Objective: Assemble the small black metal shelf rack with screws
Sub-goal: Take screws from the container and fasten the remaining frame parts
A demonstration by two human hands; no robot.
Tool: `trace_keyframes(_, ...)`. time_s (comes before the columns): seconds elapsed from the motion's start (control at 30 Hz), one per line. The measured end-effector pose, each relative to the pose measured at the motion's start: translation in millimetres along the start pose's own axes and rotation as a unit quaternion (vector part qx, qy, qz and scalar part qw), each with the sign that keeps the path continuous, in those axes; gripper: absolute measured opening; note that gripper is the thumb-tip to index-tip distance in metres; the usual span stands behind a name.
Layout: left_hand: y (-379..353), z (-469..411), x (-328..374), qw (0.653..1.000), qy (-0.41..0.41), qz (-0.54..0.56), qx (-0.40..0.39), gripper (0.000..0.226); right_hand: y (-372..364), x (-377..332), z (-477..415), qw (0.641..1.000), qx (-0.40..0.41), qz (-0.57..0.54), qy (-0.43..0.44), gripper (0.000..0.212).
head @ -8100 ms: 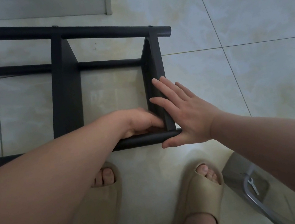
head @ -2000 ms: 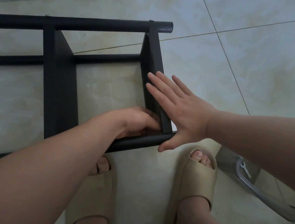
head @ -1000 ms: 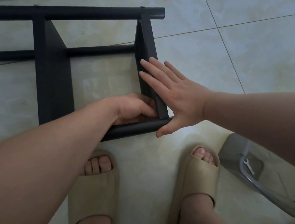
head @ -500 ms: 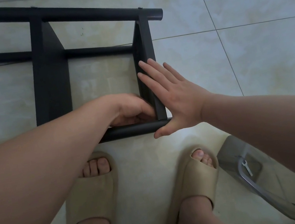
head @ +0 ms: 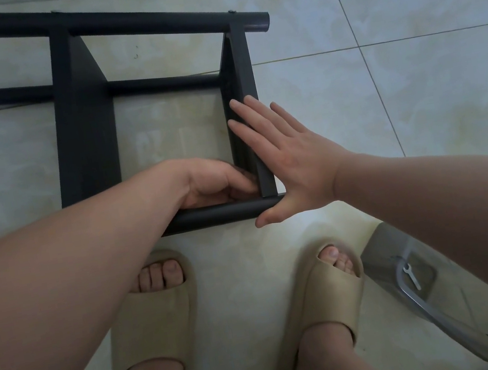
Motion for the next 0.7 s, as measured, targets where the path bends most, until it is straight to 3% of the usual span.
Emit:
trace_keyframes(0.1, -2, 0, 1, 1.0, -0.002, -0.006, -0.007, 0.037, 0, 0, 0, 1.0, 0.0, 0.001, 0.001, 0.136)
trace_keyframes(0.27, 2, 1, 6, 0.999, -0.042, -0.002, 0.032, 0.016, 0, 0, 0, 1.0, -0.001, -0.001, 0.002, 0.136)
trace_keyframes(0.53, 1, 3, 11, 0.996, -0.075, 0.007, 0.043, 0.029, 0, 0, 0, 1.0, 0.002, -0.003, 0.002, 0.137)
trace_keyframes(0.7, -3, 2, 4, 0.999, -0.029, -0.001, 0.015, 0.023, 0, 0, 0, 1.0, 0.004, -0.004, 0.003, 0.136)
Point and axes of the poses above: each hand's wrist, its own z-axis away from the middle knuckle, its own y-axis out of the back of the hand, x = y × z, the point moved 8 cm from there along -z, towards the middle knuckle, and after that the axes turned 8 degrees about y, right-handed, at the moved point
